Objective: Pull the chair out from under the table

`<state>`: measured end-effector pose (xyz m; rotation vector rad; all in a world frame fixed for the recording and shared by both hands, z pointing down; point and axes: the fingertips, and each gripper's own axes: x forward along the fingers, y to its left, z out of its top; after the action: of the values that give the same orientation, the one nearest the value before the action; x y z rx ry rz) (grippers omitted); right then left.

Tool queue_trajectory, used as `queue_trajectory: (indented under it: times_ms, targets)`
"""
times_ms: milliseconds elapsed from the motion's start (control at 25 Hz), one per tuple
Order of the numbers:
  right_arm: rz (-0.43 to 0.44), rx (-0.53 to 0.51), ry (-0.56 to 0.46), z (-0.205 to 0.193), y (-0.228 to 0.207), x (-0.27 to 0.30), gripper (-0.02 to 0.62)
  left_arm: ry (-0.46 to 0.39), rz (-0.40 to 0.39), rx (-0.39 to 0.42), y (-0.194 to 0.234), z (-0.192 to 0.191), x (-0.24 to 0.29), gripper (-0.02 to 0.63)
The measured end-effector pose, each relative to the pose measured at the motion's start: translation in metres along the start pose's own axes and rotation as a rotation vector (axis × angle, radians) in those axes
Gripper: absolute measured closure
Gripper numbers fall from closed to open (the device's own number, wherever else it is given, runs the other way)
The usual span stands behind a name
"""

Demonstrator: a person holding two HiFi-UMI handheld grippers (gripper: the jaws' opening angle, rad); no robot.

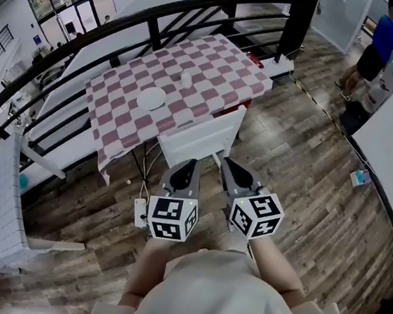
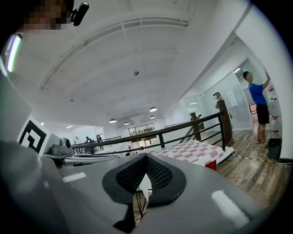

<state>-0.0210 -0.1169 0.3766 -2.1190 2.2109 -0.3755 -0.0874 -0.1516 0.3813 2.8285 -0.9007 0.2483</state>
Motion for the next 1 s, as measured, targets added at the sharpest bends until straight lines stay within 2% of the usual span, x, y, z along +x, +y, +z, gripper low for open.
queue_trajectory:
  times_ms: [440,1000]
  targets:
    - [0.006,0.017,0.031,-0.009,-0.012,0.024,0.597,0.014,0.029,-0.023,0.019,-0.010,0.017,0.597]
    - [0.095,-0.001,0.068,0.012,-0.054,0.098,0.595,0.026,0.109,-0.026,0.054,0.005,0.080,0.597]
